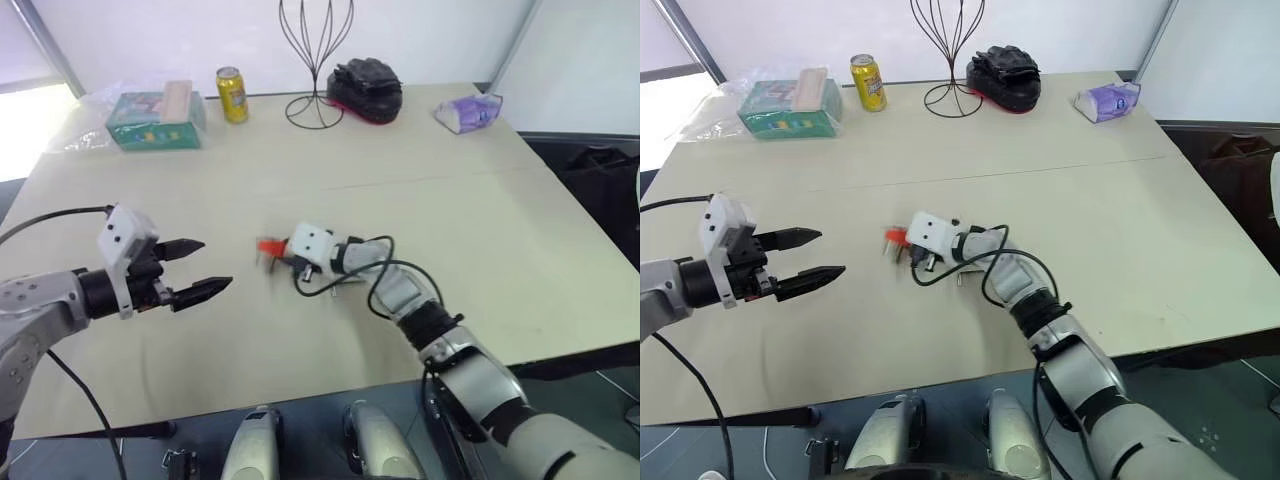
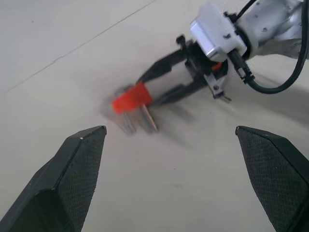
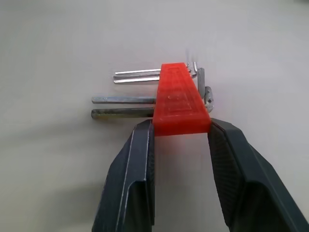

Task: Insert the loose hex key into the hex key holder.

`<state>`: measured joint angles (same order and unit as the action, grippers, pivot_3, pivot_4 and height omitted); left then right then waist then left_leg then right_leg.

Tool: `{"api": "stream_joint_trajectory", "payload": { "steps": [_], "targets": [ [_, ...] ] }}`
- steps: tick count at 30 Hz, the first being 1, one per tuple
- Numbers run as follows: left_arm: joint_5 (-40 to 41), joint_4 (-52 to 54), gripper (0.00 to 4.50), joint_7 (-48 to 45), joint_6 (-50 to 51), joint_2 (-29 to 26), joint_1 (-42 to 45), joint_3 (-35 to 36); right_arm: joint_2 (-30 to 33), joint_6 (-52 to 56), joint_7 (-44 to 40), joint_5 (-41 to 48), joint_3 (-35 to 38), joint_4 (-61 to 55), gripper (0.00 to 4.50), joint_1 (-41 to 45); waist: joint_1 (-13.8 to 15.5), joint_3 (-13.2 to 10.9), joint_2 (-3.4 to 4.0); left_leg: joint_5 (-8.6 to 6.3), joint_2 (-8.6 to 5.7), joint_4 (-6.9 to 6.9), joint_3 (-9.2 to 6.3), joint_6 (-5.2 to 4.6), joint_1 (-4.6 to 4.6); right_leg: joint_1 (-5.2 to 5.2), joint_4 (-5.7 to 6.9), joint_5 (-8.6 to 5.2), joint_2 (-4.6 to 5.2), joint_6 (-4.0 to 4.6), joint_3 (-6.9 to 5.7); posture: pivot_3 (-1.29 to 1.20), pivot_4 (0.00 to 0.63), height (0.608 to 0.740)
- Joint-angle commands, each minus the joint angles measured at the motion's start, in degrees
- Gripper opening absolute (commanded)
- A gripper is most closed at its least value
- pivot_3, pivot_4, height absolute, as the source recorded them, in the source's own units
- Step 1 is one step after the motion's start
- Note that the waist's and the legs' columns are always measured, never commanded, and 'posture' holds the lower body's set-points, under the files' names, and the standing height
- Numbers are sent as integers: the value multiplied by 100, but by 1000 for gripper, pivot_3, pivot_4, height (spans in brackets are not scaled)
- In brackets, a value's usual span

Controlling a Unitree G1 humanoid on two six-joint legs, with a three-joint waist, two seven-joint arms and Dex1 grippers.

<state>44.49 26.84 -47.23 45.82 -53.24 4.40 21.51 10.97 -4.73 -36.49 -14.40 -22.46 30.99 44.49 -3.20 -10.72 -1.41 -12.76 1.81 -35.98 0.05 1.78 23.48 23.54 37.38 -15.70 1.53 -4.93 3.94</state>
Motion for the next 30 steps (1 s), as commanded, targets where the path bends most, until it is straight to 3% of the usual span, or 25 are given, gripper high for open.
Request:
{"api": "stream_joint_trajectory", "payload": {
  "steps": [1, 7, 13, 30],
  "targets": [
    [78, -124, 4500, -45, -85, 46, 340, -47, 362, -1179, 352, -243, 103, -804, 1007, 97, -12, 0, -1, 0, 0, 1, 2, 0, 2, 1, -2, 0, -1, 0, 1, 0, 150, 740],
    [287, -605, 4500, -203, 38, 265, 1518, -539, 1258, -3245, 779, -623, 249, -1420, 1007, 465, -17, -5, -5, 0, -5, 6, 10, 0, 13, 13, -4, 11, -15, -22, 0, 0, 150, 740],
    [516, -1059, 4500, -411, 159, 599, 2485, -875, 1720, -4320, 485, -186, 293, -1403, 1007, 913, -47, -6, -5, 0, -3, 4, 18, -1, 11, 8, -4, 11, -19, -23, -1, 0, 150, 740],
    [756, -1273, 4500, -572, 387, 1096, 3171, -1116, 2028, -4848, -12, 250, 345, -1245, 1007, 1187, -57, -8, -7, 1, -2, -5, -1, -2, 11, 6, 6, 12, -16, -24, 0, 0, 150, 740]
  ]
}}
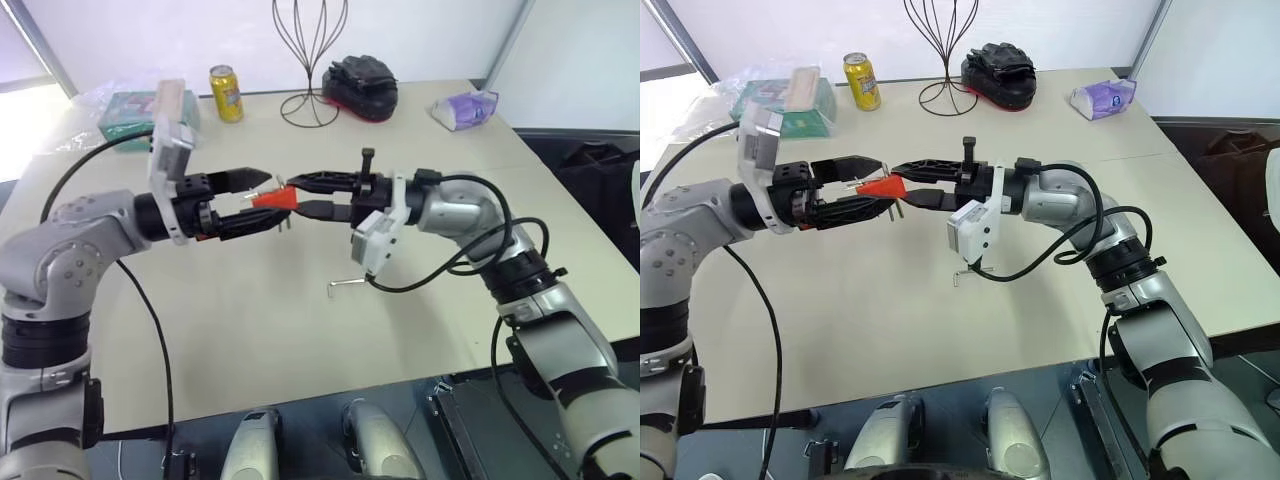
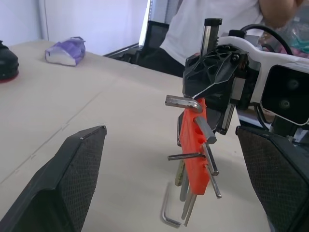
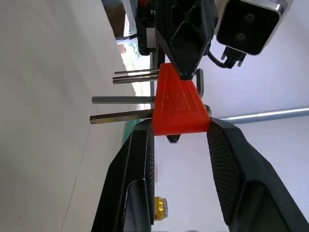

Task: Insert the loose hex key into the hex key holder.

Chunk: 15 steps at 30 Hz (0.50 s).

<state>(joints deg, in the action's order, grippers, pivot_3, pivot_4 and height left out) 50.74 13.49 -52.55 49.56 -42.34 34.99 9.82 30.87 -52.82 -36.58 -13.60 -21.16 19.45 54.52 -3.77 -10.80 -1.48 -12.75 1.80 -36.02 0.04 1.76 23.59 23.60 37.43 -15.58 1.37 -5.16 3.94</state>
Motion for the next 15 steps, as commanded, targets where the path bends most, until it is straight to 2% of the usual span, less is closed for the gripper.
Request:
{"api": "stream_joint_trajectory", "payload": {
  "steps": [1, 10, 13, 15],
  "targets": [
    [139, 70, 4500, -44, 28, 11, 112, 56, 41, -39, -9, 173, 217, -96, 1007, 178, 1, 0, 0, 0, 0, 0, -1, 0, 0, 0, 0, 0, 0, 0, 0, 0, 150, 740],
    [164, 120, 4500, -101, 88, -4, 4, 82, 51, 25, -24, 202, 254, -157, 1007, 149, 12, 0, 0, 0, 0, -4, -2, 0, 0, -1, 2, 0, 2, 0, 0, 0, 150, 740],
    [153, 115, 3634, -90, 67, 25, -2, 68, 53, 42, -37, 220, 252, -175, 1007, 150, 21, 0, 0, 0, 0, -4, -2, 0, 0, -1, 2, 0, 2, 0, 0, 0, 150, 740],
    [155, 107, 2596, -66, 48, 67, -3, 70, 51, 59, -48, 229, 248, -192, 1007, 149, 32, 0, 0, 0, 0, -4, -2, 0, 0, -1, 2, 0, 2, 0, 0, 0, 150, 740]
  ]
}}
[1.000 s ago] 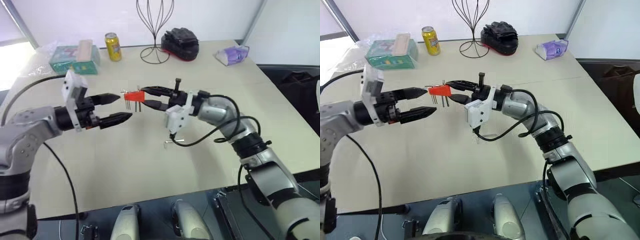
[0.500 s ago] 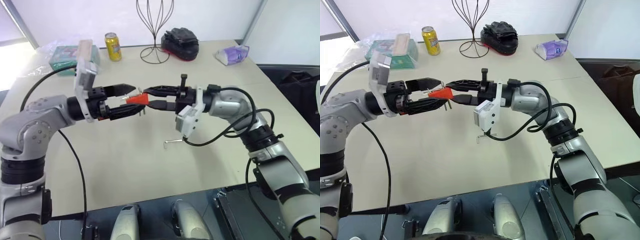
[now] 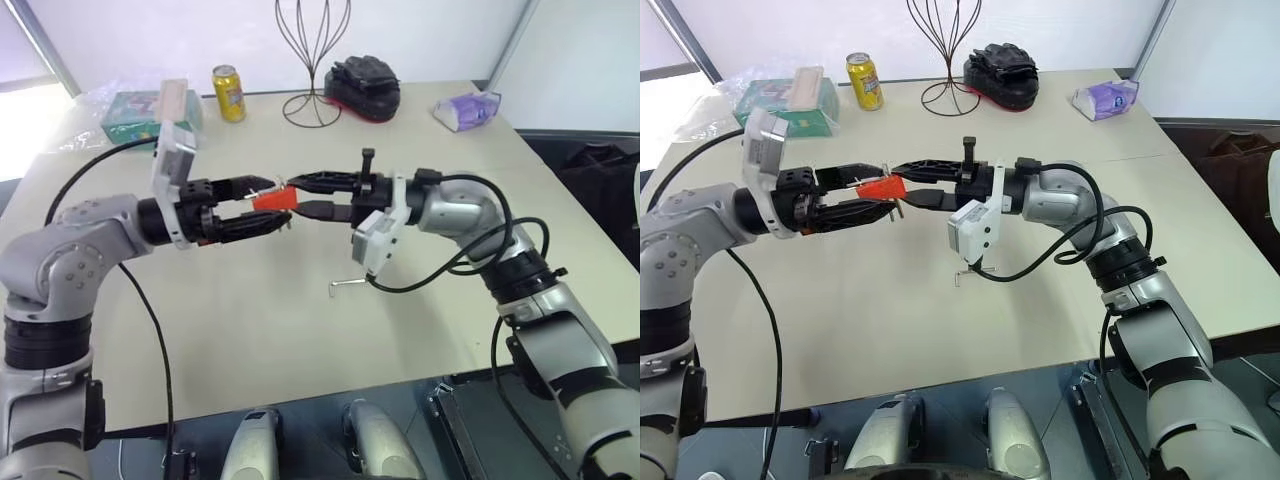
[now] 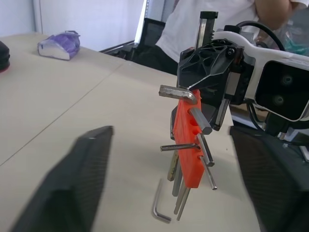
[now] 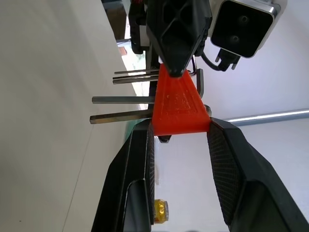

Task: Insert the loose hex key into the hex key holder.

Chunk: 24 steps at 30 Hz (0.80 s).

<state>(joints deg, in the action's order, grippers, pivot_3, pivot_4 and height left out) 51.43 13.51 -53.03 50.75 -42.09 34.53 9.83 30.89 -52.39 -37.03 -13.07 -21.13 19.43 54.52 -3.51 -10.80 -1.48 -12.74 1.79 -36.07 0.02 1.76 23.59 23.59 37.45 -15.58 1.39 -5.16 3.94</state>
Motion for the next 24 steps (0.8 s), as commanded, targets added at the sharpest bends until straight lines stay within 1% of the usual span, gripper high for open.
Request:
{"api": "stream_joint_trajectory", "payload": {
  "steps": [1, 3, 5, 10, 18, 19, 20, 21, 22, 24],
  "targets": [
    [81, 103, 2172, -5, -85, 68, 42, 67, 50, 20, -9, 178, 242, -198, 1007, 150, 13, 0, 0, 0, 0, 0, 0, 0, 0, 0, 0, 0, 0, 0, 0, 0, 150, 740],
    [73, 112, 977, 24, -96, 115, 40, 72, 52, 39, -18, 190, 240, -220, 1007, 145, 26, 0, 0, 0, 0, -1, 0, 0, 0, 0, 0, 0, 0, 0, 0, 0, 150, 740],
    [66, 134, 38, 48, -99, 155, 29, 69, 57, 57, -32, 188, 238, -254, 1007, 133, 46, 0, 0, 0, 0, -2, 1, 0, 0, -1, 0, 0, 1, 0, 0, 0, 150, 740],
    [85, 134, 38, 110, -112, 246, 32, 77, 49, 113, -89, 203, 227, -358, 1007, 68, 96, 0, 0, 0, 0, -3, 1, 0, 0, -1, 0, 0, 1, 0, 0, 0, 150, 740],
    [-64, 136, 38, 83, -219, 267, 28, -17, 56, 266, -365, 413, 163, -503, 1007, -17, 100, 0, 0, 0, -1, -6, 2, 0, 0, -3, 1, 0, 1, 0, 0, 0, 150, 740],
    [-73, 133, 0, 77, -223, 268, 34, -23, 57, 295, -422, 467, 150, -514, 2071, -26, 99, 0, 0, 0, -1, -6, 2, 0, 0, -3, 1, 0, 1, 0, 0, 0, 150, 740],
    [-81, 134, 0, 72, -226, 269, 37, -28, 56, 326, -477, 518, 141, -528, 2615, -37, 99, 0, 0, 0, -1, -5, 2, 0, 0, -3, 1, 0, 1, 0, 0, 0, 150, 740],
    [-94, 145, 0, 64, -228, 266, 31, -31, 61, 366, -537, 546, 131, -549, 2965, -50, 99, 0, 0, 0, -1, -5, 2, 0, 0, -3, 1, 0, 1, 0, 0, 0, 150, 740],
    [-108, 154, 0, 53, -231, 264, 26, -37, 68, 402, -586, 550, 129, -565, 3589, -61, 100, 0, 0, 0, -1, -5, 2, 0, 0, -3, 1, 0, 1, 0, 0, 0, 150, 740],
    [-121, 177, 0, 45, -233, 261, 11, -45, 104, 530, -682, 488, 135, -595, 4423, -94, 100, 0, 0, 0, -1, -5, 2, 0, 0, -3, 1, 0, 1, 0, 0, 0, 150, 740]
  ]
}}
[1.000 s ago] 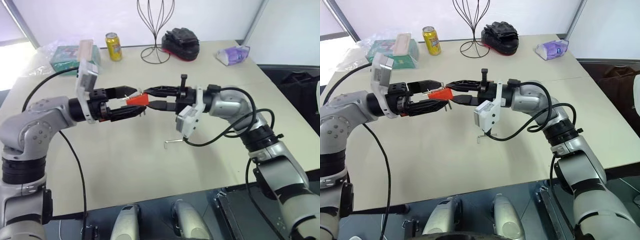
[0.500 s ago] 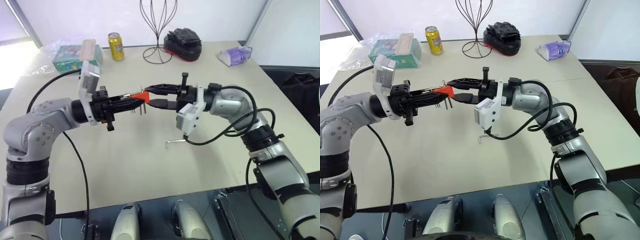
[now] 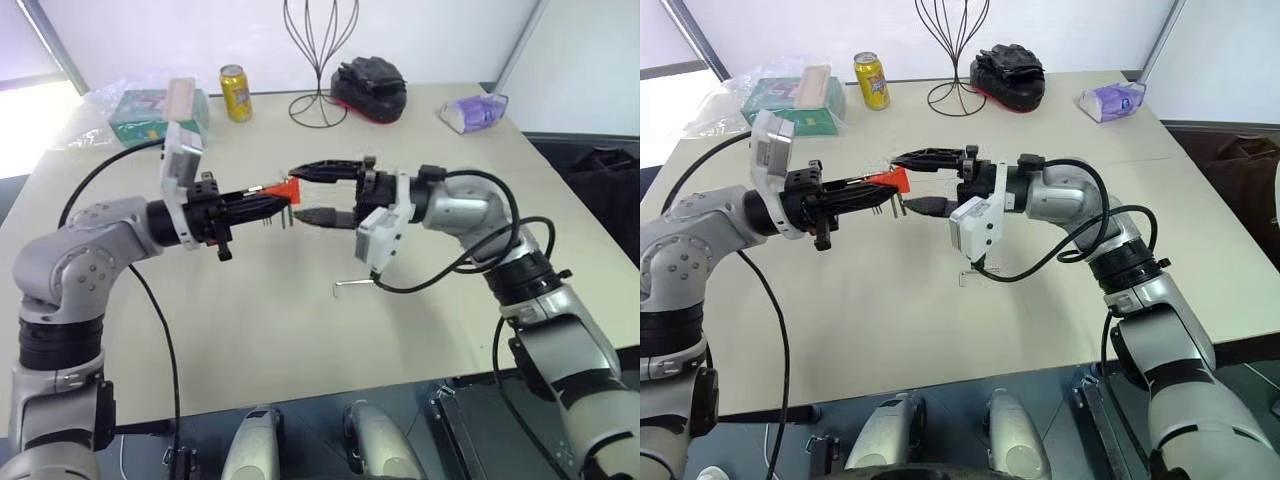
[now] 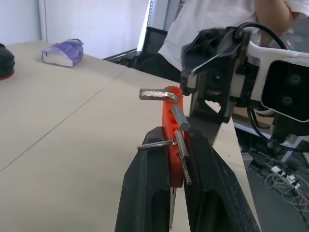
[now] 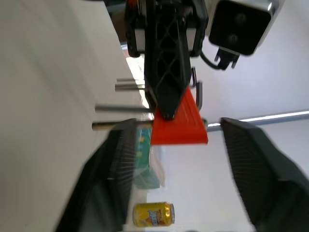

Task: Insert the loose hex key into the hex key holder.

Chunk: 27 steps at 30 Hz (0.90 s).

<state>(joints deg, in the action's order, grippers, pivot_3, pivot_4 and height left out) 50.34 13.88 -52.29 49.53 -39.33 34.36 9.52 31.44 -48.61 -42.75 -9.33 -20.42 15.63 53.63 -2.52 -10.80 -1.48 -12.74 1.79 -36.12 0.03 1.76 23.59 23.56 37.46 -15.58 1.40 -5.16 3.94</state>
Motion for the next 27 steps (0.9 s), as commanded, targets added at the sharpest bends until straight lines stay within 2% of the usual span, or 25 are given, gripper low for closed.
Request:
{"api": "stream_joint_trajectory", "payload": {
  "steps": [1, 6, 9, 12, 14, 18, 22, 27],
  "targets": [
    [-20, 157, 0, -35, -116, -24, 15, -18, 112, 175, -208, 78, 41, -215, 4423, -28, 0, 0, 0, 0, 0, 0, 0, 0, 0, 0, 1, 0, 0, 0, 0, 0, 150, 740],
    [-88, 233, 0, -52, -171, -105, -56, 4, 528, 1097, -1064, 454, 29, -176, 4423, -257, 15, 0, 0, 0, 0, -2, 2, 0, 0, -3, 0, 0, 3, 0, -1, 0, 150, 740],
    [-150, 262, 0, -29, -226, -173, -111, 69, 741, 2344, -1778, 968, 94, -336, 4423, -404, 15, 0, 0, 0, 1, -4, 3, -1, 0, -7, 0, 0, 2, 1, -5, 0, 150, 740],
    [-125, 321, 0, 25, -259, -255, -204, 175, 953, 4372, -2629, 1621, 89, -808, 4423, -516, 4, -2, 2, 0, 3, -2, -1, -1, -3, -6, 1, 0, 2, 1, -5, 0, 150, 740],
    [-159, 353, 0, 45, -307, -289, -268, 193, 967, 5390, -2903, 1836, 63, -975, 4423, -549, 1, -2, 2, 0, 3, -1, -5, -2, -3, -4, 1, 0, -1, 1, -5, 0, 150, 740],
    [-162, 424, 0, 125, -322, -284, -340, 221, 860, 6026, -3198, 1743, -138, -777, 4423, -685, 11, -2, 2, 0, 1, -2, -3, -2, -4, -6, 1, -1, -6, 1, -9, 0, 150, 740],
    [-127, 560, 0, 233, -309, -312, -445, 284, 463, 6604, -3114, 1702, -167, -442, 4423, -711, 9, -2, 2, 0, -1, -3, 8, -2, -3, -6, 0, -1, -6, 1, -9, 0, 150, 740],
    [-71, 707, 0, 339, -273, -370, -581, 377, 184, 6715, -3073, 1456, -310, -85, 4423, -727, 14, -2, 2, 0, -1, -3, 8, -1, -2, -5, 0, -1, -7, 0, -9, 0, 150, 740]
  ]
}}
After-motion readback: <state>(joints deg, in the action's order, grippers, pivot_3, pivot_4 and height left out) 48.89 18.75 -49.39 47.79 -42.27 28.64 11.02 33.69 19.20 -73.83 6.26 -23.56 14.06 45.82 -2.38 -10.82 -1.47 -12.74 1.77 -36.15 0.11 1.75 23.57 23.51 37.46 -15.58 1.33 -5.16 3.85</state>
